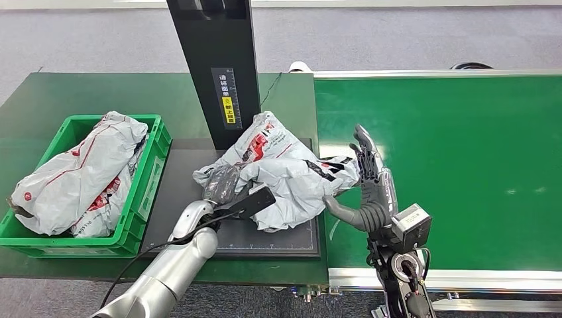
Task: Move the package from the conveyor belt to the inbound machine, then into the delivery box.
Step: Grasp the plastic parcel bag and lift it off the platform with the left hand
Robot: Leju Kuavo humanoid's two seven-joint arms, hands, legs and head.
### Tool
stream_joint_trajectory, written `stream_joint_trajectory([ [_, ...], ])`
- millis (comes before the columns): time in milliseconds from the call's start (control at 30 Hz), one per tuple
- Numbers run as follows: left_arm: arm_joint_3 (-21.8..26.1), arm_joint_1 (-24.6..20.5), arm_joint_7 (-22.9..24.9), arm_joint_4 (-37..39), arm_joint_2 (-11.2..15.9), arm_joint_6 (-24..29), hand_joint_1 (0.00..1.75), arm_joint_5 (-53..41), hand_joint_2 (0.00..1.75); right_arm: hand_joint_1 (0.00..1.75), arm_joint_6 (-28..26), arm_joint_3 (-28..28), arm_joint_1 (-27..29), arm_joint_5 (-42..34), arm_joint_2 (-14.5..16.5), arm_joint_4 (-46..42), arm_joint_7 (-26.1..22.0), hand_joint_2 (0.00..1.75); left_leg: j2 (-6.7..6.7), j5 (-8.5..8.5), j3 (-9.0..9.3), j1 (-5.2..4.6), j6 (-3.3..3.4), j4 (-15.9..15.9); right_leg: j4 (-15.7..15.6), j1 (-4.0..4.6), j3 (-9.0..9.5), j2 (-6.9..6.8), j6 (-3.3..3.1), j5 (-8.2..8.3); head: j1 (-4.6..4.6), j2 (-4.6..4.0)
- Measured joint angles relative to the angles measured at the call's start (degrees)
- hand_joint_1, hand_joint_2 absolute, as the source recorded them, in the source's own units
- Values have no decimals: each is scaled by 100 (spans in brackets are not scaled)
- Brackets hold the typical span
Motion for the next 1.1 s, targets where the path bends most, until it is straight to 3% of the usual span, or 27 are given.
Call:
stream_joint_trajectory([
  [300, 33, 183, -679, -224, 50, 718, 175, 394, 175, 0, -23, 0, 56, -82, -7, -1, 0, 175, 1, 0, -1, 0, 0, 0, 0, 0, -1, 0, 0, 0, 1, 0],
  [500, 36, 544, -1362, -1090, 109, 1699, 175, 760, 175, 0, -66, -6, 159, -153, -15, -81, 32, 175, 1, -1, -1, 0, 0, 0, 0, 0, -2, 1, 0, -1, 0, 0],
  [700, 39, 1078, -1308, -2478, 255, 1986, 175, 788, 175, 0, -163, -73, 399, -185, -45, -269, 49, 175, 0, -2, -4, 0, 0, -1, 0, 0, -4, 0, 1, -2, 1, 0],
  [867, 73, 1276, -1233, -3107, 358, 2067, 175, 783, 175, 0, -175, -122, 493, -186, -62, -369, 52, 175, 1, -1, -3, 0, 0, -1, 0, 0, -2, 0, 1, -1, 1, 0],
  [1100, 613, 1566, -1211, -3848, 498, 2351, 175, 835, 175, 0, -185, -260, 609, -155, -81, -493, 50, 175, 2, -1, -3, 0, 0, -1, 0, 0, -4, 1, 1, -1, 1, 0],
])
